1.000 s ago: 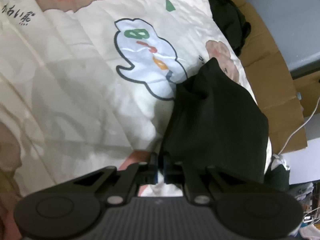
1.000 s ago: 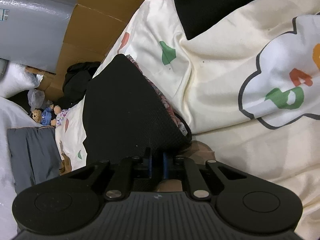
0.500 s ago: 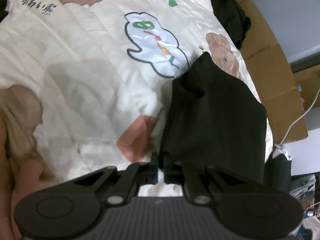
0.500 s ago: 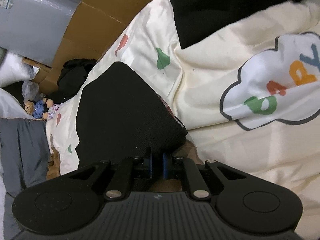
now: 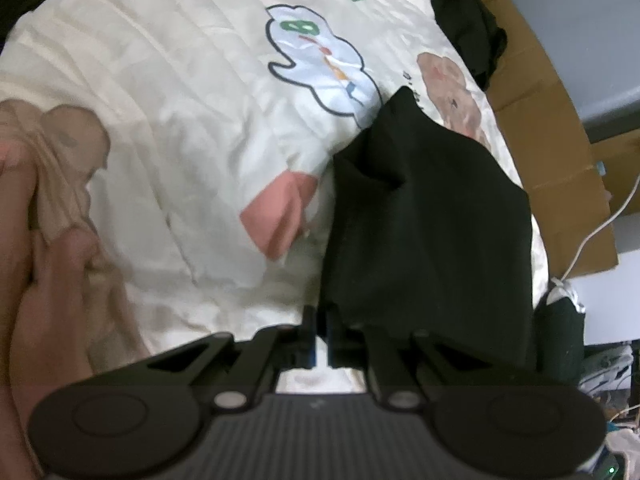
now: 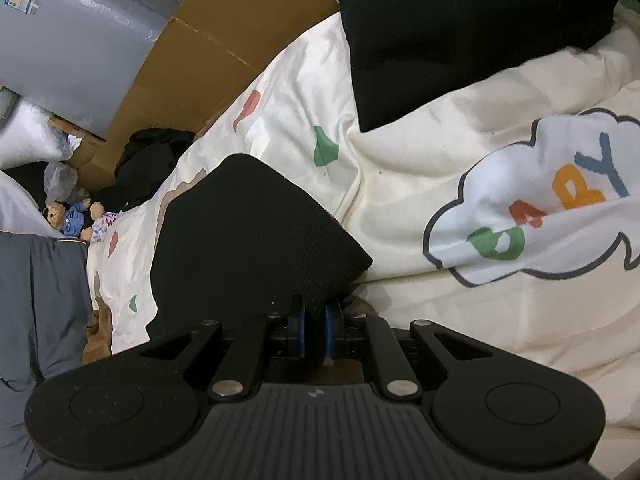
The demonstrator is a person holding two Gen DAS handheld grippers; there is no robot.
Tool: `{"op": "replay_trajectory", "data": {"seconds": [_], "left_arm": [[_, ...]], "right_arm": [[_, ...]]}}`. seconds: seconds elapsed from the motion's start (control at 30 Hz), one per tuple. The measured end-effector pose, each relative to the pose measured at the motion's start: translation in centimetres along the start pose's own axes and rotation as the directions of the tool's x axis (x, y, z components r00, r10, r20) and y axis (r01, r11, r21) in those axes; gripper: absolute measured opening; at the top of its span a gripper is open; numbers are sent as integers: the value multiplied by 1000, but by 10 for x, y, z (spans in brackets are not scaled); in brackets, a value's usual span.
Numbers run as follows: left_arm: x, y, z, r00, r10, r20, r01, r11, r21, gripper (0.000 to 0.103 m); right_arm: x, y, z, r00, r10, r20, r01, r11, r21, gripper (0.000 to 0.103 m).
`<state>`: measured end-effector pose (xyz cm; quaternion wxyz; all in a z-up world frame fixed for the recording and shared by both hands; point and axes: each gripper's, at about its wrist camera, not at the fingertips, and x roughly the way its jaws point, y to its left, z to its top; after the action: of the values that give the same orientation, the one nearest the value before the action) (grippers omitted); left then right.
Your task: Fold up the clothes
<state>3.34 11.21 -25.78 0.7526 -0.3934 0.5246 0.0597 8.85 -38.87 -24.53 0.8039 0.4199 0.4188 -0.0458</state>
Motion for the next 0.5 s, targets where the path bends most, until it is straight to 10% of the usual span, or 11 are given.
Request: {"op": "replay_trajectory", "data": {"seconds": [0.5], "left_arm": [[-14,-31,6,995,102,-14,-101,992,75,21]], "right_arm": [[-3,3,9,1000,-25,15,25,999,-31,13]]}}
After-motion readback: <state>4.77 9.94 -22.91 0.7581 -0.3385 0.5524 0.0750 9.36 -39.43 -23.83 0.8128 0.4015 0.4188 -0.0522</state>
